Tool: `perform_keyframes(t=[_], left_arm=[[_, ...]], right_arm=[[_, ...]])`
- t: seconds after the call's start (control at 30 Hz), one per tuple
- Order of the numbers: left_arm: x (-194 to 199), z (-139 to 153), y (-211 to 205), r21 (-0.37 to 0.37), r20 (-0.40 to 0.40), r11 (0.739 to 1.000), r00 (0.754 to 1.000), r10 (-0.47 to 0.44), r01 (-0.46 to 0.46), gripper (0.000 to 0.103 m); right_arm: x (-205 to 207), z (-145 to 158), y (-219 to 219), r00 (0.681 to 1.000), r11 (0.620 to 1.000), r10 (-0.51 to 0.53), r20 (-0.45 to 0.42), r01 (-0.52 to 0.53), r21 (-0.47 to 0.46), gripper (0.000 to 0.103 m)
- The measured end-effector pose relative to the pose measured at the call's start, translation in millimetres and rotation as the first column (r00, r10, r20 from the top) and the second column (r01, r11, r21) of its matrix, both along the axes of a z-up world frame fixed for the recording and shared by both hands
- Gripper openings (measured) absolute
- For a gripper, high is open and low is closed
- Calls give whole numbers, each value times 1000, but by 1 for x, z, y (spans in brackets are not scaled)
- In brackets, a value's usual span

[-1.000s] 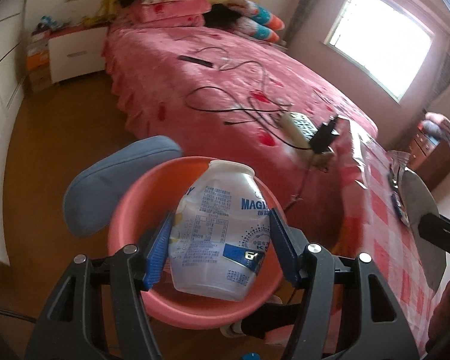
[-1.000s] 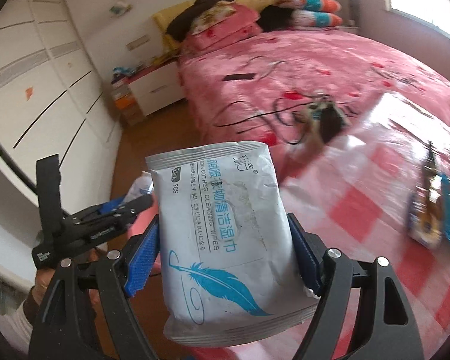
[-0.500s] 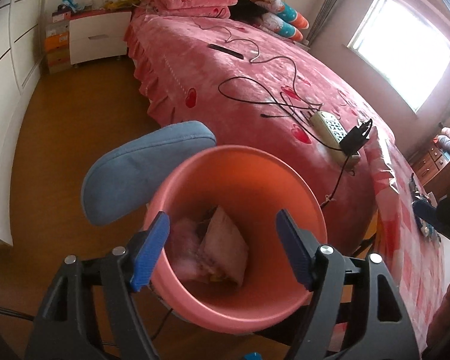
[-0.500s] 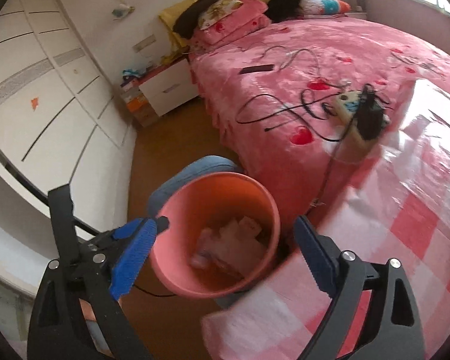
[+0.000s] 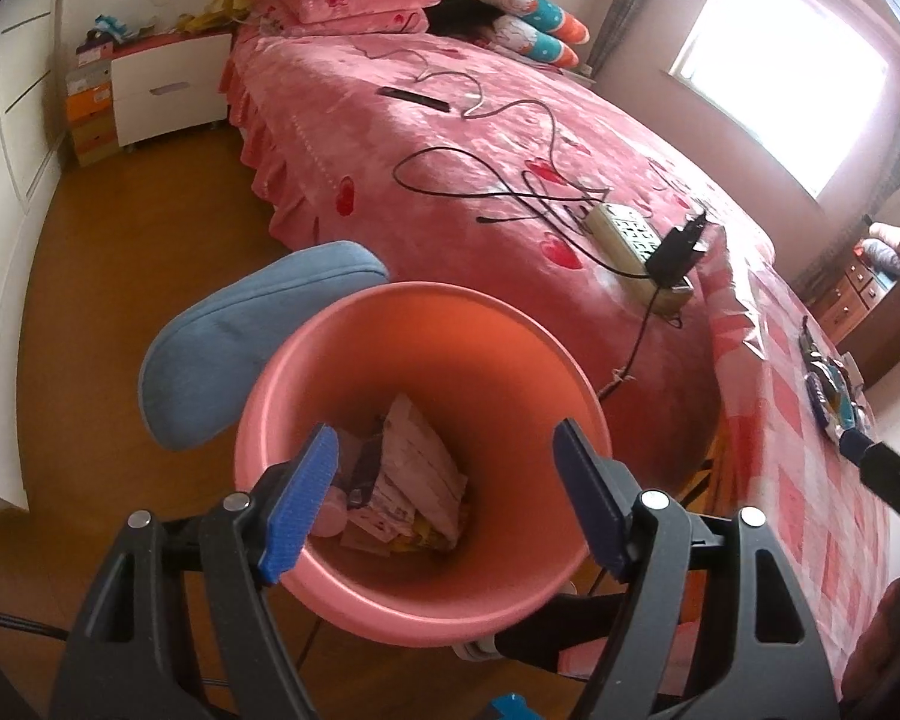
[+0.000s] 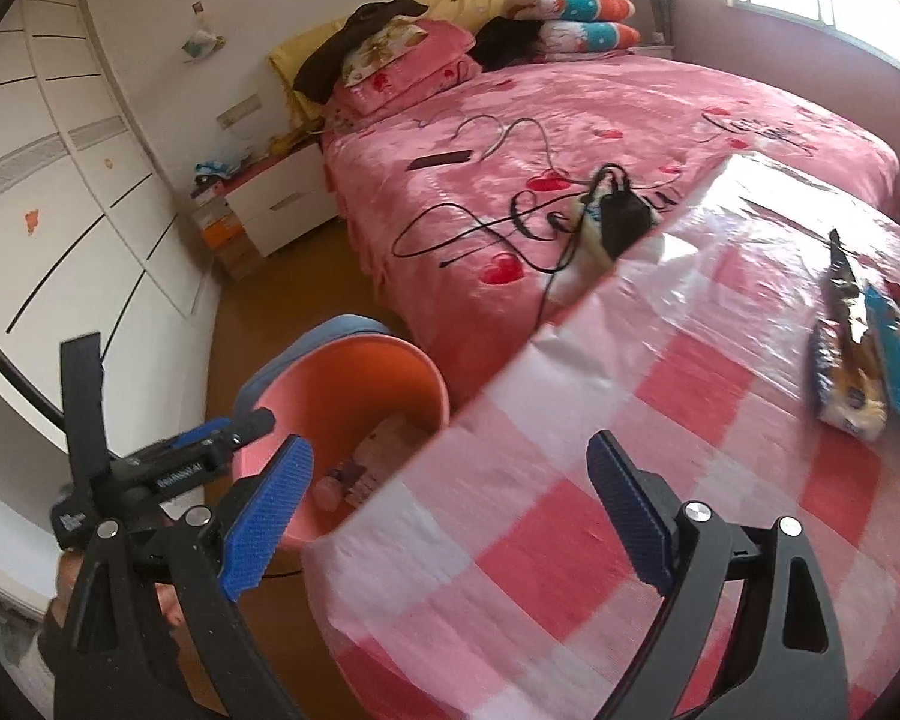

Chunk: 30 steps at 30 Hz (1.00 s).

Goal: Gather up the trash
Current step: 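Open both tools over the orange bucket to drop bottle and wipes, then move both tools back over the table toward the remaining snacks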

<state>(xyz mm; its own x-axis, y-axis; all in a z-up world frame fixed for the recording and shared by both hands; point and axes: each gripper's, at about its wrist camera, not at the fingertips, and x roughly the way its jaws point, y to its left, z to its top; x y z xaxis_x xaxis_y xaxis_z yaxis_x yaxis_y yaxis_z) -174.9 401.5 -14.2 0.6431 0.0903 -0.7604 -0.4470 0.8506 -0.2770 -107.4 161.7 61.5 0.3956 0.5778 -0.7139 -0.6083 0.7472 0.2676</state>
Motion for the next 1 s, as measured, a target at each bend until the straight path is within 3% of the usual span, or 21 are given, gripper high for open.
perform_keyframes(t=[1.0], left_arm=[[26, 50, -107, 113, 1, 972, 979, -205, 204, 82]], right_arm=[[-16, -10, -115, 976, 978, -210, 62, 211, -10, 92]])
